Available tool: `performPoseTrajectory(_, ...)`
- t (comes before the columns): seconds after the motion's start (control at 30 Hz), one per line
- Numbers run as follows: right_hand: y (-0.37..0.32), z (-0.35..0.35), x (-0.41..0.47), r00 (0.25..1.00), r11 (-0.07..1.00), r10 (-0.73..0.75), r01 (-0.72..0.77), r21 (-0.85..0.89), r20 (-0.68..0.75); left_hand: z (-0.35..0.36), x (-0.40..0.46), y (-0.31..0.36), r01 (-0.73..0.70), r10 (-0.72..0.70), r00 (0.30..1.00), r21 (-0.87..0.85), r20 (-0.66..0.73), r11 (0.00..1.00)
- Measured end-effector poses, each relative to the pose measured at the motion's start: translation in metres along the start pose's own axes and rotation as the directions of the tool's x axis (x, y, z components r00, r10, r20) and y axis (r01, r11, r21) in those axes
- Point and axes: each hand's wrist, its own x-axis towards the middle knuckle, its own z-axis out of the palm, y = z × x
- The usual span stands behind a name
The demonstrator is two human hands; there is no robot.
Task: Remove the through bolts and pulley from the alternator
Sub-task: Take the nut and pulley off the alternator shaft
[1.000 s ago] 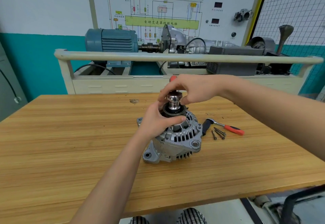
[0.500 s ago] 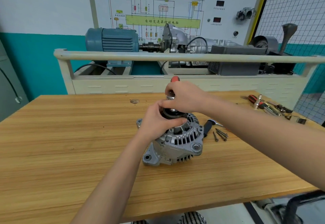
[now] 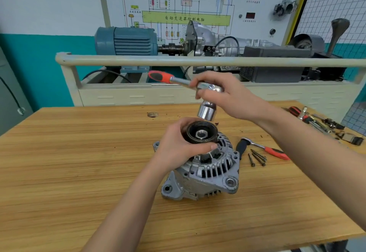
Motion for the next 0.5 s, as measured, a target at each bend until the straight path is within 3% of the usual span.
performPoseTrajectory(0.13, -0.003, 0.0, 0.008, 0.999, 0.999, -0.033, 0.033, -0.01, -0.037, -0.001, -0.001, 0.003, 0.024, -0.023, 0.999, -0.029, 0.025, 0.999)
performPoseTrajectory(0.3, 0.003, 0.004, 0.006, 0.994, 0.996, -0.008, 0.017, 0.084, -0.112, -0.012, -0.002, 0.018, 0.031, -0.03, 0.987, -0.004, 0.155, 1.0)
performPoseTrajectory(0.37, 0.005, 0.005, 0.005, 0.988, 0.993, 0.012, 0.006, 0.117, -0.153, -0.021, 0.003, 0.028, -0.007, 0.003, 0.991, 0.028, 0.137, 1.0)
performPoseTrajectory(0.43, 0.007, 0.004, 0.005, 0.979, 0.985, 0.035, -0.001, 0.17, -0.201, -0.031, 0.012, 0.038, -0.081, 0.061, 0.988, 0.137, 0.144, 0.987)
performPoseTrajectory(0.5, 0.008, 0.0, 0.005, 0.969, 0.976, 0.065, -0.012, 0.218, -0.237, -0.036, 0.022, 0.045, -0.129, 0.042, 0.966, 0.332, 0.256, 0.934)
